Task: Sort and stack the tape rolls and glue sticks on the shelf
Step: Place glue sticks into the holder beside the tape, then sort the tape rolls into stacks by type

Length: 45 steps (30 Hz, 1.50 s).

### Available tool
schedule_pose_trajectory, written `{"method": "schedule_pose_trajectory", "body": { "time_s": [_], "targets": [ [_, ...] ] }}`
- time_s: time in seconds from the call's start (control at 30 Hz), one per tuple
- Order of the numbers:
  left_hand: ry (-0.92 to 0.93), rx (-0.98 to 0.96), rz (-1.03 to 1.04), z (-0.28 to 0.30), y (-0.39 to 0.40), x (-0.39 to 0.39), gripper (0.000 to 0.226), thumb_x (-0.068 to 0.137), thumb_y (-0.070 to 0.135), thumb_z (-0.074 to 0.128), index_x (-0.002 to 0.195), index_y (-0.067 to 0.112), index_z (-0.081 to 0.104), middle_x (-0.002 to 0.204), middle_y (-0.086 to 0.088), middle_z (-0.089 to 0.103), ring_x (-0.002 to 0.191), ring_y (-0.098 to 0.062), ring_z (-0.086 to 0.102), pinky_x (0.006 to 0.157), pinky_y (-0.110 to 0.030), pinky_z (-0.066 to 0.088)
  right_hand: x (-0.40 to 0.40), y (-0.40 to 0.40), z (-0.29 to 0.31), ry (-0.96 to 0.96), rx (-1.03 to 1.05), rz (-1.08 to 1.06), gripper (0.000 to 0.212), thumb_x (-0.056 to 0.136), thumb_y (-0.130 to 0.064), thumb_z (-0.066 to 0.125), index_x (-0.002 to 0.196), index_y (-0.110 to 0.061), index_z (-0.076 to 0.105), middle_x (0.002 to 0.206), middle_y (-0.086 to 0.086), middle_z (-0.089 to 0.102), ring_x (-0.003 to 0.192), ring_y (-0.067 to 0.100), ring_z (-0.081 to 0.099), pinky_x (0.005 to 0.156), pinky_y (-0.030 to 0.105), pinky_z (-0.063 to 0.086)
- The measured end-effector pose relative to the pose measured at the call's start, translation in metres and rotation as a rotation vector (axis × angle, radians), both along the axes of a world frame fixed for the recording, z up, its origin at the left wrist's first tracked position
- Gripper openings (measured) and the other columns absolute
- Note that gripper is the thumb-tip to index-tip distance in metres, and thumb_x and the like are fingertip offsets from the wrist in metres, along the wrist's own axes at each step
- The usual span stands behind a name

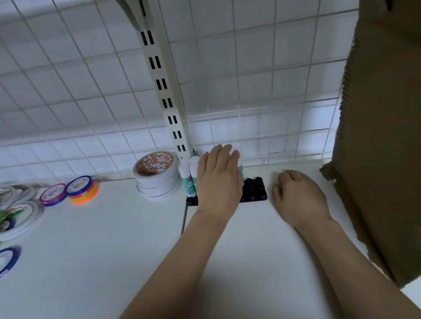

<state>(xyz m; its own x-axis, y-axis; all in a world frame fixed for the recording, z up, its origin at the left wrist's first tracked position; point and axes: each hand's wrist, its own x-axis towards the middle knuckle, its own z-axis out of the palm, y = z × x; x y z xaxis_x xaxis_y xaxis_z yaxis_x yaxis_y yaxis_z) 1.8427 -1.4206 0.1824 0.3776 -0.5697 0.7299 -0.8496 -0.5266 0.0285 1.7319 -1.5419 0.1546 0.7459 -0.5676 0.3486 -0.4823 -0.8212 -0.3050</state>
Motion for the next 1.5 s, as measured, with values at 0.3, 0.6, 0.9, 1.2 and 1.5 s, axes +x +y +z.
{"method": "schedule_pose_trajectory", "body": {
  "time_s": [0.3,0.6,0.9,1.2,1.5],
  "targets": [
    [0.028,0.154,0.054,0.015,0.003,-0.006,0.038,0.076,0.015,0.038,0.097,0.004,0.068,0.088,-0.007,0.065,0.081,-0.026,0.06,0.085,-0.031,0.033,-0.001,0.002,0.004,0.016,0.031,0.009,0.03,0.093,-0.017,0.045,0.106,0.004,0.062,0.108,0.018,0.061,0.102,0.033,0.053,0.082,0.033,0.041],
    [0.147,0.33,0.005,0.042,0.016,-0.009,0.042,0.078,0.018,0.055,0.114,-0.001,0.062,0.103,-0.013,0.067,0.096,-0.03,0.064,0.087,-0.041,0.047,0.0,0.008,0.02,0.098,0.141,-0.007,0.033,0.094,-0.018,0.041,0.121,-0.003,0.053,0.125,0.01,0.053,0.115,0.025,0.047,0.076,0.025,0.036],
    [0.209,0.191,-0.028,0.02,0.101,-0.016,0.035,0.08,0.032,0.04,0.095,0.014,0.066,0.092,-0.001,0.066,0.082,-0.024,0.062,0.071,-0.032,0.042,0.006,0.07,0.056,-0.021,0.147,-0.032,0.032,0.094,-0.019,0.044,0.12,-0.004,0.053,0.12,0.012,0.055,0.112,0.027,0.048,0.079,0.031,0.04],
    [0.345,0.241,0.127,-0.005,0.233,0.022,0.022,0.075,0.03,0.054,0.081,0.018,0.071,0.094,-0.003,0.069,0.082,-0.027,0.067,0.069,-0.039,0.05,0.039,0.197,0.03,-0.053,0.136,0.003,0.035,0.083,-0.013,0.052,0.112,0.005,0.058,0.106,0.023,0.058,0.104,0.04,0.052,0.088,0.037,0.043],
    [0.474,0.265,0.218,-0.003,0.352,0.095,0.025,0.095,0.033,0.046,0.113,0.022,0.06,0.117,0.004,0.058,0.112,-0.02,0.051,0.095,-0.035,0.034,0.103,0.323,0.022,-0.021,0.156,0.095,0.038,0.074,-0.019,0.046,0.095,0.006,0.065,0.092,0.022,0.064,0.092,0.041,0.059,0.083,0.041,0.051]
  ]
}}
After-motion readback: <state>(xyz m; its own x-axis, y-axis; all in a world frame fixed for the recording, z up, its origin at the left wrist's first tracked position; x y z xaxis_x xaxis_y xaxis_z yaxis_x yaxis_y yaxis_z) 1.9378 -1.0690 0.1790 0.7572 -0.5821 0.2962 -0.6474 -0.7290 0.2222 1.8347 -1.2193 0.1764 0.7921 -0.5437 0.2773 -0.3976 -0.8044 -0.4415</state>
